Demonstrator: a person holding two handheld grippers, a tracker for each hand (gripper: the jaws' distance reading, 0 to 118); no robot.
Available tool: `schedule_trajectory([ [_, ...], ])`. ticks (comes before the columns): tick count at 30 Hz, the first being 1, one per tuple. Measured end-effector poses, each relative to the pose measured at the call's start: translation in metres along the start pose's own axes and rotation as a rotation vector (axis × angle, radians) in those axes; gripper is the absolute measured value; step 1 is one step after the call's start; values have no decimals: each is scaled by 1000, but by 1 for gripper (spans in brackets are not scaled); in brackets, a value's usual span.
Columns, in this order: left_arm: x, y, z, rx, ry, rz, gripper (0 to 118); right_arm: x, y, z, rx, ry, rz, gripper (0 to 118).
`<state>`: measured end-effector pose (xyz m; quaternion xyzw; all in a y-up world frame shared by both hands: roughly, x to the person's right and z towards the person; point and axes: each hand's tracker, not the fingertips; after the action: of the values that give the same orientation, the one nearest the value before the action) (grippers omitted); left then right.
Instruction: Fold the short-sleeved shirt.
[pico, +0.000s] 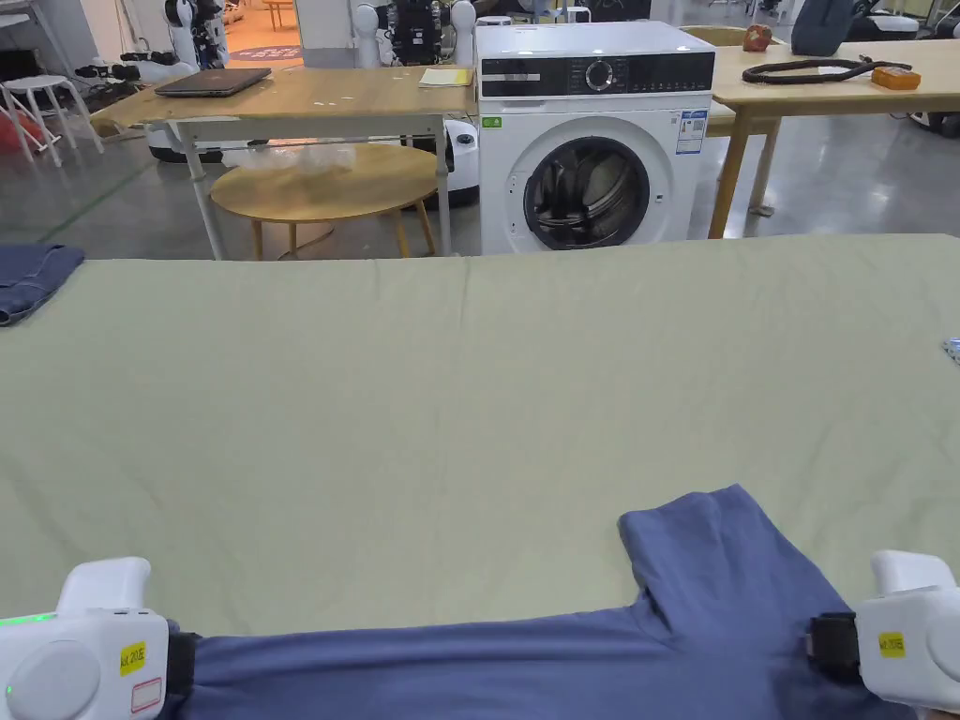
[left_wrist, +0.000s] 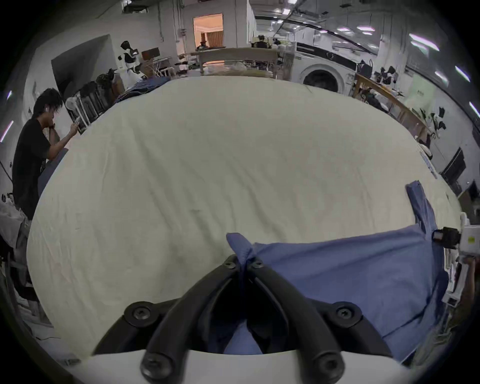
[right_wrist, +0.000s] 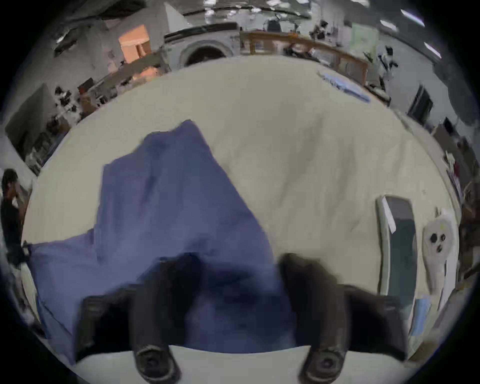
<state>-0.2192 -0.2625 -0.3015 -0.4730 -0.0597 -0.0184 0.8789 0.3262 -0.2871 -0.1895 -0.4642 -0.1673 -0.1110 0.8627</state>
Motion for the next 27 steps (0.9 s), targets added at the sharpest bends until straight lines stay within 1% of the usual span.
schedule_trajectory([
  [1, -1, 0, 4, 5, -4, 2, 0, -1, 0, 8, 1, 72, -4, 10],
  [2, -1, 0, 9, 9, -6, 2, 0, -2, -9, 12, 20, 81, -2, 0],
  [3, -1, -1, 14, 19, -5, 1, 0, -3, -11, 21, 3, 68, 7, 0],
  [5, -3, -5, 30, 45, -6, -14, 0, 1, -17, 46, 65, 97, 25, 0],
  [8, -13, -18, 64, 79, -4, -30, 0, 16, -27, 95, 140, 121, 12, 0],
  [9, -18, -24, 76, 86, -9, -29, 0, 23, -34, 111, 154, 123, 22, 0],
  [11, -30, -39, 100, 100, -23, -15, 0, 31, -48, 142, 177, 111, 42, 0],
  [13, -41, -60, 122, 97, -54, 7, 0, 44, -71, 169, 186, 121, 47, 0],
  [15, -47, -87, 139, 77, -87, 40, 0, 46, -95, 186, 181, 127, 47, 0],
  [17, -51, -115, 147, 49, -90, 44, 0, 48, -125, 194, 162, 119, 59, 0],
  [20, -53, -160, 142, -31, -56, 4, 0, 47, -164, 190, 81, 79, 101, 0],
  [23, -56, -189, 127, -82, -48, -1, 0, 47, -191, 178, 40, 70, 98, 0],
  [25, -55, -201, 123, -80, -40, -18, 0, 47, -207, 175, 33, 66, 100, 1],
  [26, -55, -203, 125, -73, -38, -23, 9, 51, -208, 171, 39, 64, 118, 6],
  [27, -55, -203, 130, -63, -39, -22, 32, 49, -212, 176, 68, 45, 154, 19],
])
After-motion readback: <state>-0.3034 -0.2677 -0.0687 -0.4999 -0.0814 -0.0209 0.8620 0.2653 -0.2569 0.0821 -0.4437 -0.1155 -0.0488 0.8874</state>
